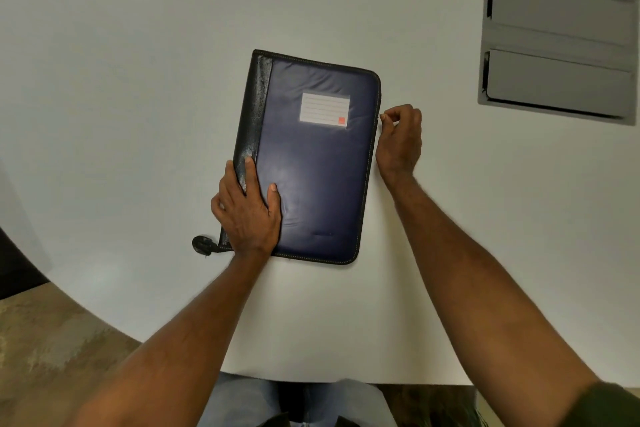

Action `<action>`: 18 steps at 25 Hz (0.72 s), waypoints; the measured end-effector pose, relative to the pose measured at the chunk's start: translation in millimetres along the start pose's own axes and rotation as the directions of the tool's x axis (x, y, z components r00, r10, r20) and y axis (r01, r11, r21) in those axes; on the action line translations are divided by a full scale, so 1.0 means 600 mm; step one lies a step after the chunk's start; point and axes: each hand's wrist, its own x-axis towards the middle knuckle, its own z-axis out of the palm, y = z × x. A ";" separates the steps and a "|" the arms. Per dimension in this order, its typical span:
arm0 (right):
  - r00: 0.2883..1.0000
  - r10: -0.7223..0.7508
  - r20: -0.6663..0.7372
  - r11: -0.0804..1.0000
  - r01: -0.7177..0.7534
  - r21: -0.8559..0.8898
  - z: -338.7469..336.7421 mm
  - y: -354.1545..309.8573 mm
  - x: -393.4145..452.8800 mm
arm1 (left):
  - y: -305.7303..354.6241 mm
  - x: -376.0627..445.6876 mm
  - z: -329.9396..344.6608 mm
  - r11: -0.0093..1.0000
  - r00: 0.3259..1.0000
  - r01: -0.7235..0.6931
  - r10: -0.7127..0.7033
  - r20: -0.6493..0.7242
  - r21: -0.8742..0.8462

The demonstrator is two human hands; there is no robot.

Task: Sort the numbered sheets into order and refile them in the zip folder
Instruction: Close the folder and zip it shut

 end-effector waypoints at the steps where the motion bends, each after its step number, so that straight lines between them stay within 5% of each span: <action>1: 1.000 0.000 0.009 1.000 0.000 0.005 0.001 -0.005 0.014 | 0.000 -0.001 -0.001 1.000 1.000 0.001 -0.001 0.005 -0.001; 11: 0.983 0.015 0.183 0.984 -0.047 0.170 0.021 -0.036 0.133 | 0.002 0.004 0.000 1.000 1.000 0.004 -0.004 0.026 0.002; 18: 0.899 -0.121 0.422 0.974 0.026 0.224 0.009 -0.037 0.193 | -0.001 0.004 0.005 1.000 1.000 0.005 -0.005 0.029 -0.003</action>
